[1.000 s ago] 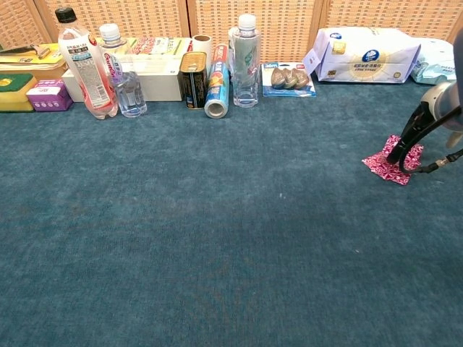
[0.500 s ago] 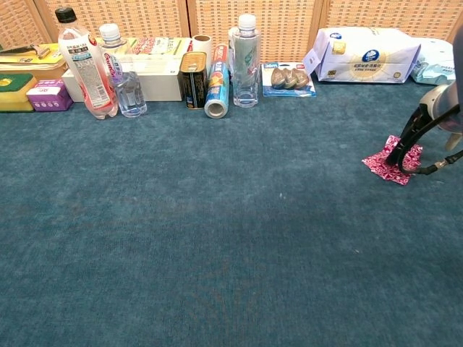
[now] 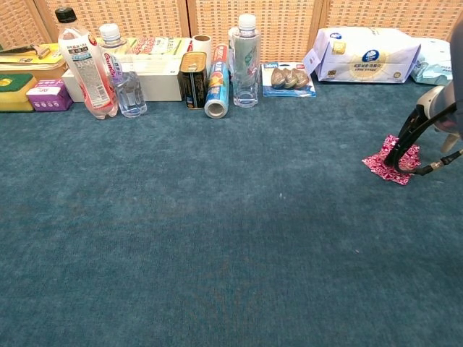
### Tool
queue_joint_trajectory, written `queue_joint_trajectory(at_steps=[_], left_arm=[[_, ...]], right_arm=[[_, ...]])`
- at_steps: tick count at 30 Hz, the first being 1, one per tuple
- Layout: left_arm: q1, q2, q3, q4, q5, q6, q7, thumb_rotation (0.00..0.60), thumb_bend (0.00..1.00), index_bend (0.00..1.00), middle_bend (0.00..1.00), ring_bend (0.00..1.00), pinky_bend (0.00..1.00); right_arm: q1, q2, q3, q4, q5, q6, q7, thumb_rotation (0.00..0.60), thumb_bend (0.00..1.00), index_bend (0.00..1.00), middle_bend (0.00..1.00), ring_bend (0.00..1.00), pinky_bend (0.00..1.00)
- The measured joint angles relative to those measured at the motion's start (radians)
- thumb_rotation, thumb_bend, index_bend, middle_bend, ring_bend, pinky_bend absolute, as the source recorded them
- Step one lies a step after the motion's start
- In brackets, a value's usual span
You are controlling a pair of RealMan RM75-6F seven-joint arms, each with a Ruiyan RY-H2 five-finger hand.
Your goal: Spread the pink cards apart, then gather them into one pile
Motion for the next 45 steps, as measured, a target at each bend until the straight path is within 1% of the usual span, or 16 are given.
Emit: queue_joint_trajectory(at_steps=[18, 25, 30, 34, 37, 41, 45], left_arm=[[0.003, 0.001, 0.000, 0.010, 0.002, 0.012, -0.016, 0.600, 0.02, 0.00, 0.00, 0.00, 0.00], [0.003, 0.002, 0.000, 0.011, 0.002, 0.012, -0.020, 0.600, 0.02, 0.00, 0.00, 0.00, 0.00], [0.002, 0.002, -0.001, 0.012, -0.001, 0.010, -0.022, 0.600, 0.02, 0.00, 0.00, 0.00, 0.00], [0.002, 0.002, -0.001, 0.012, -0.001, 0.010, -0.021, 0.600, 0.01, 0.00, 0.00, 0.00, 0.00], [0.001, 0.002, -0.001, 0.010, -0.002, 0.006, -0.019, 0.600, 0.01, 0.00, 0.00, 0.00, 0.00], [-0.002, 0.002, -0.002, 0.003, -0.005, -0.003, -0.007, 0.600, 0.02, 0.00, 0.00, 0.00, 0.00], [-0.005, 0.000, -0.002, -0.005, -0.006, -0.014, 0.014, 0.600, 0.02, 0.00, 0.00, 0.00, 0.00]], right_arm=[[-0.004, 0.000, 0.010, -0.014, 0.020, -0.001, -0.005, 0.600, 0.16, 0.23, 0.02, 0.00, 0.20], [-0.003, -0.003, 0.011, -0.012, 0.014, -0.006, 0.003, 0.600, 0.15, 0.23, 0.02, 0.00, 0.20], [-0.008, 0.008, 0.013, -0.034, 0.000, -0.012, 0.013, 0.600, 0.14, 0.23, 0.02, 0.00, 0.20], [-0.026, 0.039, 0.011, -0.096, -0.025, -0.030, 0.029, 0.600, 0.13, 0.23, 0.02, 0.00, 0.20], [-0.055, 0.081, 0.005, -0.173, -0.058, -0.064, 0.056, 0.600, 0.13, 0.23, 0.02, 0.00, 0.20], [-0.114, 0.163, -0.023, -0.294, -0.162, -0.146, 0.117, 0.600, 0.10, 0.23, 0.04, 0.00, 0.22], [-0.163, 0.230, -0.077, -0.356, -0.306, -0.205, 0.160, 0.600, 0.07, 0.23, 0.05, 0.00, 0.22]])
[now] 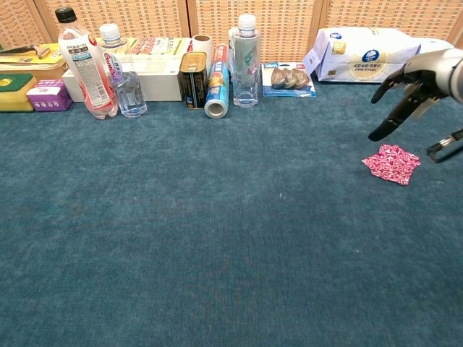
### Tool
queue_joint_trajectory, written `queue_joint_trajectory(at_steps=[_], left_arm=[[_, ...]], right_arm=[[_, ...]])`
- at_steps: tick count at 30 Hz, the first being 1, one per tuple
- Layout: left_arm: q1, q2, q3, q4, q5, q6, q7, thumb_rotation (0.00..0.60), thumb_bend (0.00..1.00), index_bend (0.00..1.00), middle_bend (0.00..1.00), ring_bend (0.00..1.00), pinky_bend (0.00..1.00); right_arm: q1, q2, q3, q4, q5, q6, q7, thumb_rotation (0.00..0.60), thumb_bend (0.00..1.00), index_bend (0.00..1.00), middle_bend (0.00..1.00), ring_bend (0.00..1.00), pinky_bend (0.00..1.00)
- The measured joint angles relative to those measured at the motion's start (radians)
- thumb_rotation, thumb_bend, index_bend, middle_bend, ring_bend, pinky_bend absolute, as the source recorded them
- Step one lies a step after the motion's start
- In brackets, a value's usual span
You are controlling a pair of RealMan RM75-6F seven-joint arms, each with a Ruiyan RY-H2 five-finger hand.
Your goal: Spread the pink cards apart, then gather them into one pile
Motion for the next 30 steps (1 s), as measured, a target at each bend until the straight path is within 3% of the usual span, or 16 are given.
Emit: queue_joint_trajectory(at_steps=[8, 12, 16, 20, 24, 30], left_arm=[[-0.004, -0.010, 0.007, -0.018, 0.023, -0.019, 0.088, 0.600, 0.02, 0.00, 0.00, 0.00, 0.00], [0.008, -0.016, 0.004, -0.024, 0.018, 0.001, 0.100, 0.600, 0.02, 0.00, 0.00, 0.00, 0.00], [0.020, -0.017, -0.002, -0.021, -0.006, 0.018, 0.084, 0.600, 0.02, 0.00, 0.00, 0.00, 0.00], [0.027, -0.021, -0.005, -0.021, -0.016, 0.020, 0.094, 0.600, 0.01, 0.00, 0.00, 0.00, 0.00], [0.026, -0.026, -0.003, -0.029, -0.014, 0.005, 0.135, 0.600, 0.02, 0.00, 0.00, 0.00, 0.00], [0.042, -0.040, -0.002, -0.043, -0.009, 0.018, 0.176, 0.600, 0.02, 0.00, 0.00, 0.00, 0.00]], right_arm=[[-0.113, 0.122, -0.120, -0.037, -0.418, -0.112, 0.179, 0.600, 0.03, 0.25, 0.12, 0.03, 0.22], [-0.172, 0.171, -0.182, -0.018, -0.690, -0.118, 0.285, 0.478, 0.00, 0.29, 0.19, 0.09, 0.23], [-0.240, 0.209, -0.262, 0.034, -1.014, -0.033, 0.349, 0.450, 0.00, 0.28, 0.19, 0.06, 0.21], [-0.346, 0.256, -0.384, 0.100, -1.336, 0.156, 0.488, 0.454, 0.00, 0.24, 0.16, 0.02, 0.17], [-0.481, 0.312, -0.521, 0.125, -1.482, 0.321, 0.611, 0.493, 0.00, 0.20, 0.14, 0.00, 0.13], [-0.585, 0.349, -0.603, 0.110, -1.552, 0.425, 0.594, 0.510, 0.00, 0.20, 0.13, 0.00, 0.11]])
